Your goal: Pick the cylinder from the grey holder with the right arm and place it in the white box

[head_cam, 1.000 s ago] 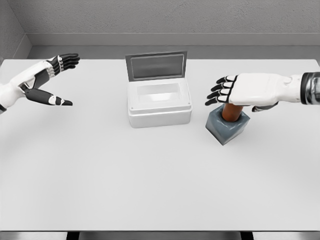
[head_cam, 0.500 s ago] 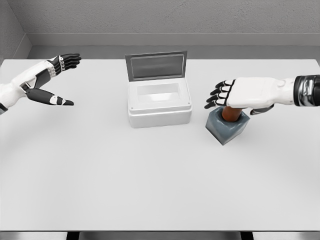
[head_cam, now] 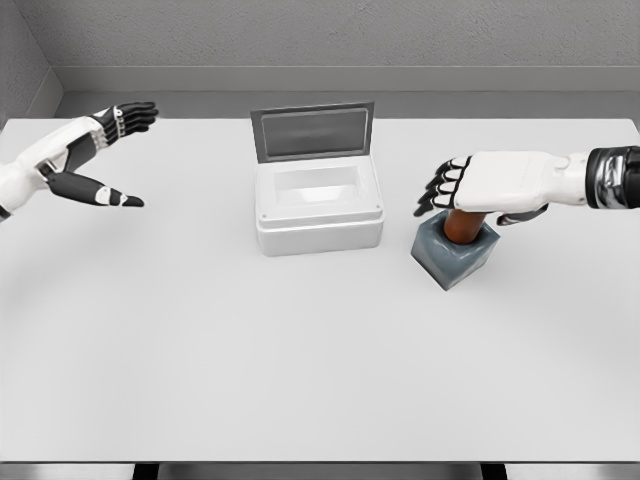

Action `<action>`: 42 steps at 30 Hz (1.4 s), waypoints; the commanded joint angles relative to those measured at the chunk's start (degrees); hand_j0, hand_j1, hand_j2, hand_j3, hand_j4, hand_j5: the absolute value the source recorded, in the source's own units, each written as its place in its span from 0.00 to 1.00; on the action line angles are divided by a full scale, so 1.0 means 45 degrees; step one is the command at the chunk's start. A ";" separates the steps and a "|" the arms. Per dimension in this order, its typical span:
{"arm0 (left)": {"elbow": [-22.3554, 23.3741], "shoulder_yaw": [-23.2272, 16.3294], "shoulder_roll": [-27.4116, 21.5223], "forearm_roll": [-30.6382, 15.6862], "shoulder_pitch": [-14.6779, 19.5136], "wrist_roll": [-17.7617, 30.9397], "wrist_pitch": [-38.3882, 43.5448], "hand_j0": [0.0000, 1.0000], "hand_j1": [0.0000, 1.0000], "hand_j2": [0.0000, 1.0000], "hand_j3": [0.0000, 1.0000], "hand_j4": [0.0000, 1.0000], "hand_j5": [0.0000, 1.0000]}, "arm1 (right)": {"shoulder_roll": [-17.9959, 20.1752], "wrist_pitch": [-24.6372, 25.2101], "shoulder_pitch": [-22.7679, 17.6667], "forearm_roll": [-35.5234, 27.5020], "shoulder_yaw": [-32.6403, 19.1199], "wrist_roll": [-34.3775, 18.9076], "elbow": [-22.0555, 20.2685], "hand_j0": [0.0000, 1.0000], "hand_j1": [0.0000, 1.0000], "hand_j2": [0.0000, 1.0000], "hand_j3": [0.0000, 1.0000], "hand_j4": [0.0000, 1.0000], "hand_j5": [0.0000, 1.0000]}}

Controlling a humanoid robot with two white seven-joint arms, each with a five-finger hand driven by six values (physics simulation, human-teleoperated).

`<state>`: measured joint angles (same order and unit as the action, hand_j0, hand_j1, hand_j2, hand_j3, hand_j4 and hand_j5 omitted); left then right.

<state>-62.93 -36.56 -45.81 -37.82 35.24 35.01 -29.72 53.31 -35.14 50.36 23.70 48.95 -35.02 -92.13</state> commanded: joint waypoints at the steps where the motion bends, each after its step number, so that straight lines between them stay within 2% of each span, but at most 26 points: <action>1: 0.0059 0.0038 -0.0074 -0.0091 0.0000 -0.0002 0.0022 1.00 1.00 1.00 1.00 1.00 1.00 | 0.0008 0.0031 0.0000 -0.0052 0.0001 0.0005 -0.0015 0.73 0.73 0.73 0.73 0.73 0.73; 3: 0.0040 0.0018 -0.0074 -0.0091 0.0000 -0.0002 0.0022 1.00 1.00 1.00 1.00 1.00 1.00 | 0.0027 0.0031 0.0020 -0.0052 0.0001 0.0005 -0.0015 0.49 0.49 0.49 0.49 0.49 0.49; 4: 0.0059 0.0018 -0.0074 -0.0091 0.0000 -0.0002 0.0022 1.00 1.00 1.00 1.00 1.00 1.00 | 0.0027 0.0031 0.0020 -0.0052 0.0001 0.0005 -0.0015 0.43 0.43 0.43 0.43 0.43 0.43; 5: 0.0040 0.0018 -0.0074 -0.0091 0.0000 -0.0002 0.0022 1.00 1.00 1.00 1.00 1.00 1.00 | 0.0027 0.0031 0.0020 -0.0071 0.0001 0.0005 -0.0015 0.30 0.30 0.30 0.30 0.30 0.30; 7: 0.0040 0.0038 -0.0074 -0.0091 0.0000 -0.0002 0.0022 1.00 1.00 1.00 1.00 1.00 1.00 | 0.0047 0.0031 0.0020 -0.0071 0.0001 0.0005 -0.0015 0.21 0.21 0.21 0.21 0.21 0.21; 8: 0.0040 0.0038 -0.0074 -0.0091 0.0000 -0.0002 0.0022 1.00 1.00 1.00 1.00 1.00 1.00 | 0.0047 0.0031 0.0020 -0.0071 0.0001 0.0005 -0.0015 0.11 0.11 0.11 0.11 0.11 0.11; 10: 0.0059 0.0038 -0.0074 -0.0091 0.0000 -0.0002 0.0022 1.00 1.00 1.00 1.00 1.00 1.00 | 0.0125 0.0031 0.0039 -0.0071 0.0001 0.0005 -0.0015 0.05 0.05 0.05 0.05 0.05 0.05; 13: 0.0040 0.0018 -0.0055 -0.0091 -0.0020 -0.0002 0.0022 1.00 1.00 1.00 1.00 1.00 1.00 | 0.0300 0.0031 0.0273 -0.0110 -0.0057 0.0005 -0.0015 0.04 0.04 0.04 0.04 0.04 0.04; 16: -0.0058 0.0018 -0.0055 -0.0091 -0.0020 -0.0002 0.0003 1.00 1.00 1.00 1.00 1.00 1.00 | 0.0321 0.0031 0.1210 -0.0247 -0.0214 0.0005 0.0024 0.05 0.05 0.05 0.05 0.05 0.05; 19: -0.0117 0.0018 0.0004 -0.0091 -0.0078 -0.0002 -0.0017 1.00 1.00 1.00 1.00 1.00 1.00 | -0.0890 0.0031 0.1953 -0.0247 -0.0136 0.0005 0.0082 0.05 0.05 0.05 0.05 0.05 0.05; 23: -0.0097 -0.0001 0.0082 -0.0091 -0.0098 -0.0002 0.0003 1.00 1.00 1.00 1.00 1.00 1.00 | -0.2413 0.0031 0.2383 -0.0247 -0.0018 0.0005 0.0355 0.05 0.05 0.05 0.05 0.05 0.05; 25: -0.0117 0.0018 0.0082 -0.0091 -0.0098 -0.0002 0.0003 1.00 1.00 1.00 1.00 1.00 1.00 | -0.3311 0.0031 0.2519 -0.0150 0.0020 0.0005 0.1213 0.05 0.05 0.05 0.05 0.05 0.05; 29: -0.0117 -0.0001 0.0062 -0.0091 -0.0098 -0.0002 0.0003 1.00 1.00 1.00 1.00 1.00 1.00 | -0.4386 0.0031 0.3125 -0.0091 0.1094 0.0005 0.2562 0.06 0.06 0.06 0.06 0.06 0.06; 34: -0.0117 -0.0001 0.0062 -0.0091 -0.0098 -0.0002 0.0003 1.00 1.00 1.00 1.00 1.00 1.00 | -0.4758 0.0031 0.3418 -0.0071 0.1876 0.0005 0.3246 0.06 0.06 0.06 0.06 0.06 0.06; 39: -0.0117 0.0018 0.0082 -0.0091 -0.0117 -0.0002 0.0003 1.00 1.00 1.00 1.00 1.00 1.00 | -0.4777 0.0031 0.3496 -0.0052 0.1993 0.0005 0.4067 0.08 0.08 0.08 0.08 0.08 0.08; 42: -0.0117 0.0018 0.0082 -0.0091 -0.0117 -0.0002 0.0003 1.00 1.00 1.00 1.00 1.00 1.00 | -0.4797 0.0031 0.3594 -0.0052 0.2091 0.0005 0.4164 0.09 0.09 0.09 0.09 0.09 0.09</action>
<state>-63.43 -36.53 -45.41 -37.81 34.72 35.01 -29.79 31.84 -35.15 66.62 23.78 58.15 -35.02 -74.18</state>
